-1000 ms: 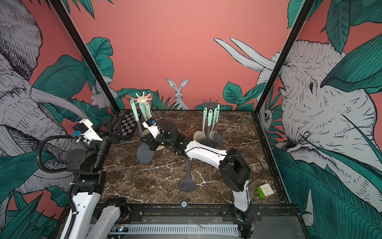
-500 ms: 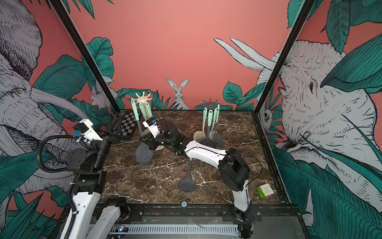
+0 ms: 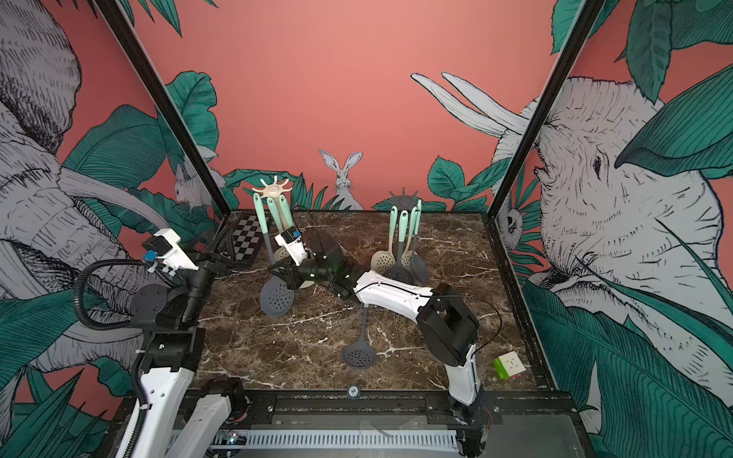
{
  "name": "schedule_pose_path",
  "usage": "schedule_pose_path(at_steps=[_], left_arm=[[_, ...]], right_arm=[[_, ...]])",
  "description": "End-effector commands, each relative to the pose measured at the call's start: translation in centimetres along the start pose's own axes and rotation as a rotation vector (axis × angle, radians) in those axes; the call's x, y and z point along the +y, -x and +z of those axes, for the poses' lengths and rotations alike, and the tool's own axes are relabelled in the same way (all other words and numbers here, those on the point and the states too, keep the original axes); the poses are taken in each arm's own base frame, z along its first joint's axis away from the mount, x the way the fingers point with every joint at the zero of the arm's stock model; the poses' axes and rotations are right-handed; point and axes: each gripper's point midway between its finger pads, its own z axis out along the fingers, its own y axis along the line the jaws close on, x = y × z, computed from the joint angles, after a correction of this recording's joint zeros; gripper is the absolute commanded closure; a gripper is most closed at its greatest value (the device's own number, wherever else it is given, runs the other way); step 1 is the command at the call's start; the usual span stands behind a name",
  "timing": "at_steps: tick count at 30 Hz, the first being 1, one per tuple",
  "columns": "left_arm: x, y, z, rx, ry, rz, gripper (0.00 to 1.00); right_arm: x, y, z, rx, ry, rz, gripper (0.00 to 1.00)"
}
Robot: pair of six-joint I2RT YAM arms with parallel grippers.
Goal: Hang the skimmer on the kitchen utensil rack
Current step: Hang the skimmer on the rack.
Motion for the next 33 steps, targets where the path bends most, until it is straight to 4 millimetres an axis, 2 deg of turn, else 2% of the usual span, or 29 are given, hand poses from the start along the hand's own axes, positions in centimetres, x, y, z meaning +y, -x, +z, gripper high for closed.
schedule_pose_path(at_steps=[1, 19, 26, 33], left_arm=[[-0.5, 0.5, -0.3, -0.024, -0.023, 0.001, 0.35], [-0.3, 0.0, -0.3, -0.017, -0.018, -0.006, 0.35], [-0.3, -0.2, -0.1, -0.015, -0.025, -0.018, 0.35], [-0.2, -0.4, 0.0, -0.014, -0.026, -0.022, 0.35]], right_arm=[[0.2, 0.6, 0.2, -0.037, 0.022, -0.014, 1.0], [-1.6, -0.9, 1.8, 0.047, -0.026, 0.058, 0.99], [-2.0, -1.3, 1.7, 0.054, -0.046, 0.068, 0.81], [-1.5, -1.5, 1.3, 0.059, -0.03, 0.051, 0.52]])
